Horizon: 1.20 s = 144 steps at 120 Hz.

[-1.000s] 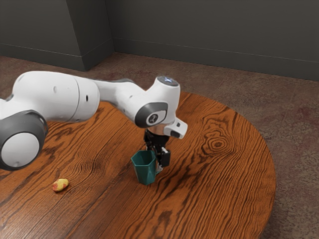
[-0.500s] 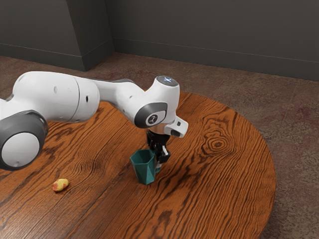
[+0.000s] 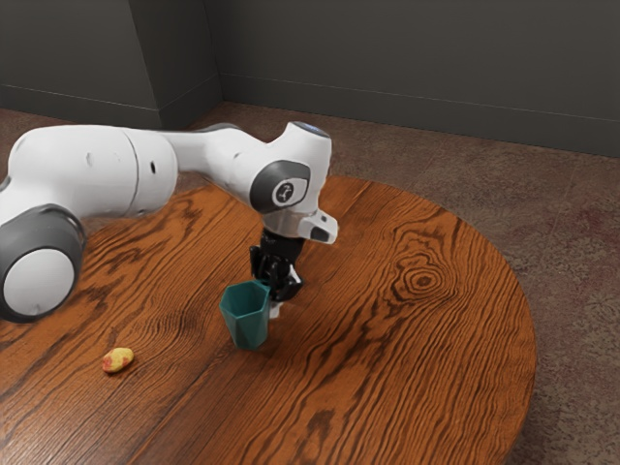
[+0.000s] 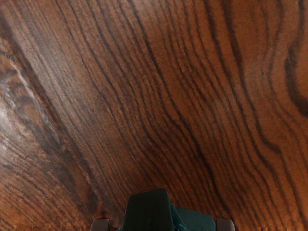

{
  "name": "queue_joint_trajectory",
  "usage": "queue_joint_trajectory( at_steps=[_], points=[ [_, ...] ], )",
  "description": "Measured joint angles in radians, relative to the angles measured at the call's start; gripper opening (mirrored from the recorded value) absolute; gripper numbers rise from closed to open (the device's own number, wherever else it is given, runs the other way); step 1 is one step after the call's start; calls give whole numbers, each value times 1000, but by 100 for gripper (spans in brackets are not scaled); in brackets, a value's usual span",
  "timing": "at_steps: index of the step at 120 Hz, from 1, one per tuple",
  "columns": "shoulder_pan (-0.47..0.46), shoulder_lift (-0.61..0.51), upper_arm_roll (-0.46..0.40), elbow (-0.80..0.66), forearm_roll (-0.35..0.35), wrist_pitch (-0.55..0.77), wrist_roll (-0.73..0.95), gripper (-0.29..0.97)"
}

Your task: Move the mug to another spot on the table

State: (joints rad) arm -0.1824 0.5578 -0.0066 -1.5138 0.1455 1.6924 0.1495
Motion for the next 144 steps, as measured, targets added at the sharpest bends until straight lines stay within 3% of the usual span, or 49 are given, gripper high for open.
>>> queue_joint_trajectory(
  at_steps=[35, 107, 129, 144],
  points=[
    [99, 78, -5, 97, -6, -59, -2, 11],
    [143, 152, -10, 165, -9, -51, 30, 11],
    [142, 152, -9, 161, -40, -44, 34, 40],
    [142, 150, -3, 185, -46, -16, 37, 52]
  ],
)
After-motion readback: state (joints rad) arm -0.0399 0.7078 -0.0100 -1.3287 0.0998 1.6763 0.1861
